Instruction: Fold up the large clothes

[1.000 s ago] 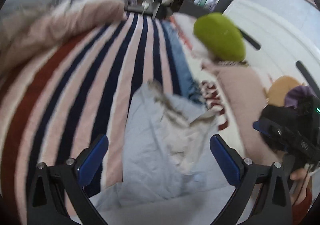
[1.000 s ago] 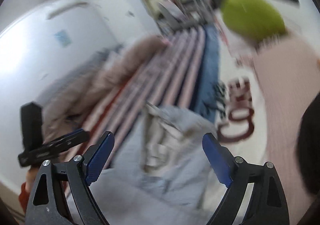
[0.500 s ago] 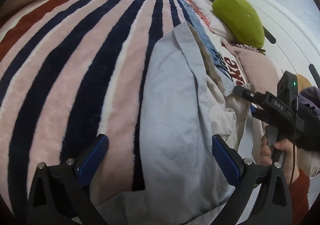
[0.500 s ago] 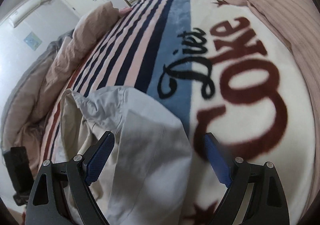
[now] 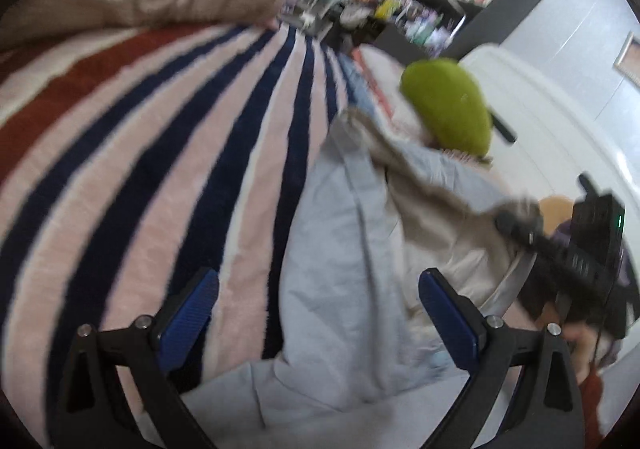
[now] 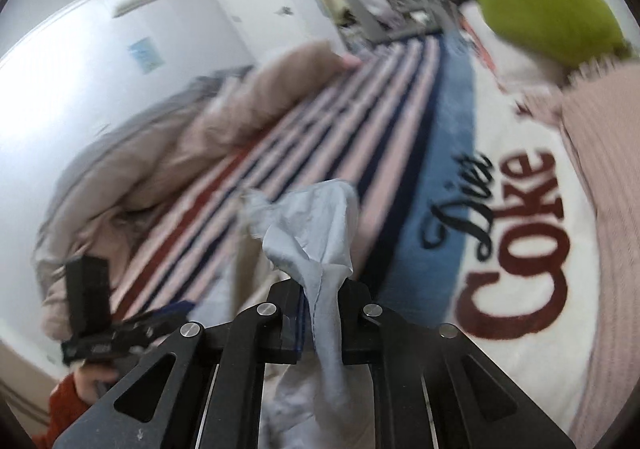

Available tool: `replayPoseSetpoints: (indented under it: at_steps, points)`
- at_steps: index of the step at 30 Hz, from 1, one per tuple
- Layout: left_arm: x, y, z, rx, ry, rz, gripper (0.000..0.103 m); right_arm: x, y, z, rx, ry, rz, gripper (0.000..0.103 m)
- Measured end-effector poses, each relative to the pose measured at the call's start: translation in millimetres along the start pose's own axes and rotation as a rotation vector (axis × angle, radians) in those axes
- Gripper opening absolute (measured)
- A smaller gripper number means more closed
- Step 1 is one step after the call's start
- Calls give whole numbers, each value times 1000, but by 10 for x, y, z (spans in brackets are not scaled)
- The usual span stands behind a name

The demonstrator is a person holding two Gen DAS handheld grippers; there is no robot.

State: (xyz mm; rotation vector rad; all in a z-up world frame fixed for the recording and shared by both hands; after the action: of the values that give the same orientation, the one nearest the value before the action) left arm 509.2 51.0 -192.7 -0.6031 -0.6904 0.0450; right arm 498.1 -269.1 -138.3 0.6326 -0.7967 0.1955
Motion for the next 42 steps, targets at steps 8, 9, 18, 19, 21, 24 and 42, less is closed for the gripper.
replayPoseSetpoints:
  at_steps: [8,9,18,19,21,24,42]
  points:
    - [-23,-252,962,-161,-9,12,99,-509,1047,555,136,40,232,3]
    - [-73,-281,1007,-194,5,18,99,-608,1124,576,140,55,251,3]
    - [-545,-531,956,-390,88,100,99,-1425,1253,645,101,166,294,3]
    - [-582,-525,939,-395,93,112,98,-1467,1208,647,90,171,287,3]
    - [-673,-549,906,-437,100,135,80,-1519,1107,662,75,172,265,3]
    - [-757,-618,913,-456,108,138,66,-1556,967,729,46,165,236,3]
    - [-2057,-739,1314,-198,191,-33,17,-1951,1015,1171,-112,268,313,26]
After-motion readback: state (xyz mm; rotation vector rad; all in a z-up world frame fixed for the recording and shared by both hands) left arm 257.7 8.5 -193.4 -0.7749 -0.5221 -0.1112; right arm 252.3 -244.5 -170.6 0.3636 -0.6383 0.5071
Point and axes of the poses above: each gripper's, at about its wrist camera, not at the fingertips, and z roughly against the way its jaws point, y to its left, x to its top, the point moved 2 cm from there along -z, roughly the way its jaws point, and after that the axes turned 3 degrees about x, right-handed, at the moved point
